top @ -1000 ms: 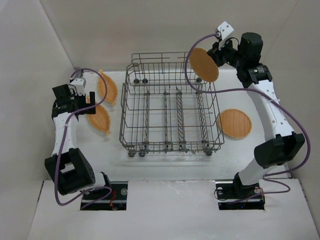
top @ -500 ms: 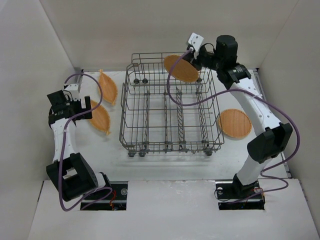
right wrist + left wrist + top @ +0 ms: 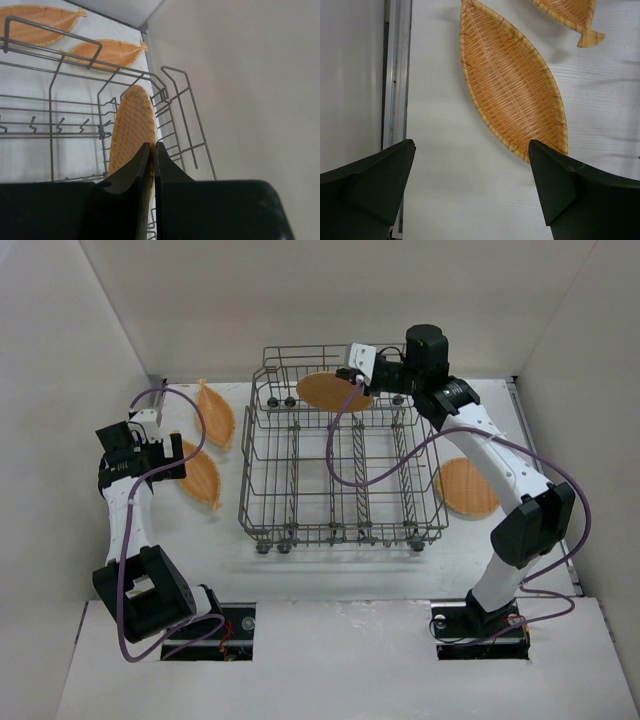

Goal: Load the plates into the dish rack

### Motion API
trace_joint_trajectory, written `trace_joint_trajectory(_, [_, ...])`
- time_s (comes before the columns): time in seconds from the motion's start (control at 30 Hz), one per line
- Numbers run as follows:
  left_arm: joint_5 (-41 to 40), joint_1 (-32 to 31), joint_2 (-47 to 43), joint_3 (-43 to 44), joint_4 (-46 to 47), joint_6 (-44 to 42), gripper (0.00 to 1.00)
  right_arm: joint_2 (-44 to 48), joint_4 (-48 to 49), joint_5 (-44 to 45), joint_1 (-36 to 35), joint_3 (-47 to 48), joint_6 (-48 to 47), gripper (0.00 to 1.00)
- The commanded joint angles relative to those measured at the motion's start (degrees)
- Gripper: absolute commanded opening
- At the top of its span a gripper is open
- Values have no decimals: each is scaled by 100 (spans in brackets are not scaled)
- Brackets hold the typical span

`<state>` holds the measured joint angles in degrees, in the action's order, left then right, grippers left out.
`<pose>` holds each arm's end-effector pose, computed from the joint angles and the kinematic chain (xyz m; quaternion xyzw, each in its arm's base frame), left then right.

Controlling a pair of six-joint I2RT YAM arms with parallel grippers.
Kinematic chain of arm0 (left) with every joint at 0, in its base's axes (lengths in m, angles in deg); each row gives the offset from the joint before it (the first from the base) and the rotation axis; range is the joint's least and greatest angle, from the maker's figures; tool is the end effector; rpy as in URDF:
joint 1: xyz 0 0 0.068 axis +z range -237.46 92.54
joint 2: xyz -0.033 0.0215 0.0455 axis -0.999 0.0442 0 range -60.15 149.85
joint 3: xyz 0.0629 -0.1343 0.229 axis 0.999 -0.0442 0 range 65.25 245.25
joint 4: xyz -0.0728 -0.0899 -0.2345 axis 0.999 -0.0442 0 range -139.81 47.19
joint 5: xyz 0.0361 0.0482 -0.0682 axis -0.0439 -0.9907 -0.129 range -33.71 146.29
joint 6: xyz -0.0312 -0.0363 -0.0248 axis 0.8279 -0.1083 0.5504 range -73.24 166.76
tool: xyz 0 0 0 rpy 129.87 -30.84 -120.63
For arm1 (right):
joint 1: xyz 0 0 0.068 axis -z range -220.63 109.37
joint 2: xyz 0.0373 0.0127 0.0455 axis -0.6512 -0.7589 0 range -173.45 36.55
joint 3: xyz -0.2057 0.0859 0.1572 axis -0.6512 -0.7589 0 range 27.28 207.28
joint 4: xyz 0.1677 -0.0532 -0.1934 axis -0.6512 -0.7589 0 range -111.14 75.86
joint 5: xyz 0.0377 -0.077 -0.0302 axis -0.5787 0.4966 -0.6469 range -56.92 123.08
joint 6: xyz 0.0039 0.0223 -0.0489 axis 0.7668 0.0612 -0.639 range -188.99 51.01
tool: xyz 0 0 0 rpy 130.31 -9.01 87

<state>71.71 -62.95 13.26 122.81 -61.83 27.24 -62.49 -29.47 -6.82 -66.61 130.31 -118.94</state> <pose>0.2638 0.1099 0.2954 0.0238 0.8804 0.0617 0.4697 0.3504 0.1963 0.4313 -0.6178 0.4402 0.1344 0.6375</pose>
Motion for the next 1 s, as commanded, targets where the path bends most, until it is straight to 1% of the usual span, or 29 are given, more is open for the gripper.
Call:
trace_joint_trajectory(0.0, [102, 23, -11, -26, 145, 90, 100, 79, 444, -527, -34, 130, -515, 0])
trace_joint_trajectory(0.37, [102, 111, 7, -61, 162, 107, 100, -282, 452, -888, -140, 350, -612, 0])
trace_joint_trajectory(0.63, [189, 304, -54, -131, 145, 107, 100, -721, 434, -888, -316, 728, -612, 0])
trace_joint_trajectory(0.97, [295, 559, -19, -70, 118, 125, 100, -1134, 329, -932, -351, 1088, -744, 0])
